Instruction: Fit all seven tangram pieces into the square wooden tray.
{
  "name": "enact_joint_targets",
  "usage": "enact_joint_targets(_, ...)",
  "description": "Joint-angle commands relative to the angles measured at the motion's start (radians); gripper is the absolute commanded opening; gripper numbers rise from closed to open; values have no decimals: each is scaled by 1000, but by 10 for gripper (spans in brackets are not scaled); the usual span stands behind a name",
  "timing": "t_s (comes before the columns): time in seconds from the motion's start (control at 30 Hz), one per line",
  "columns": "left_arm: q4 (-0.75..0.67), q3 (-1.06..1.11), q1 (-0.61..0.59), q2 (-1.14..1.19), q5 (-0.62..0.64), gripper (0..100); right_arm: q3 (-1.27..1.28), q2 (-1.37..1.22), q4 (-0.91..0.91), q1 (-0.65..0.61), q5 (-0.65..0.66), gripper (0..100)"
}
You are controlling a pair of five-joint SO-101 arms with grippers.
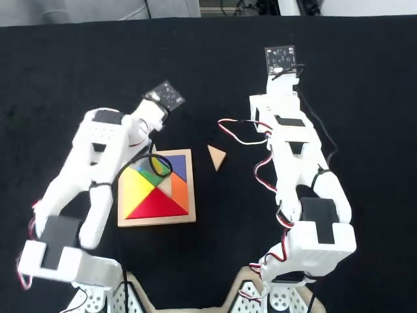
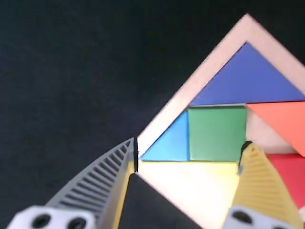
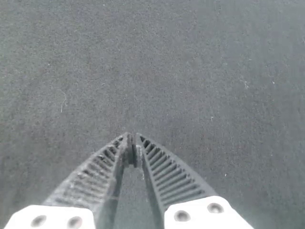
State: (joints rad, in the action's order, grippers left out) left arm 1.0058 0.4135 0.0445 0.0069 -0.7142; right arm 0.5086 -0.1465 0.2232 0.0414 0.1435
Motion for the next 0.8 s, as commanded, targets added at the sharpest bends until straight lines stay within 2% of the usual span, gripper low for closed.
enact_joint_targets(0.0,51,-47,-10,-178,-11,342,-54,5,-18,9,2,11)
enact_joint_targets(0.17,54,53,-56,-358,21,342,-53,8,-17,9,2,11)
enact_joint_targets(0.37,12,271,-242,-683,313,342,-51,8,-15,8,0,11)
enact_joint_targets(0.57,-239,722,-352,-985,597,342,-48,10,-12,-3,-5,11)
enact_joint_targets(0.67,-365,909,-384,-1086,654,342,-58,12,29,-3,-9,12)
enact_joint_targets(0.77,-413,998,-449,-1155,652,342,-79,51,115,-25,-71,12)
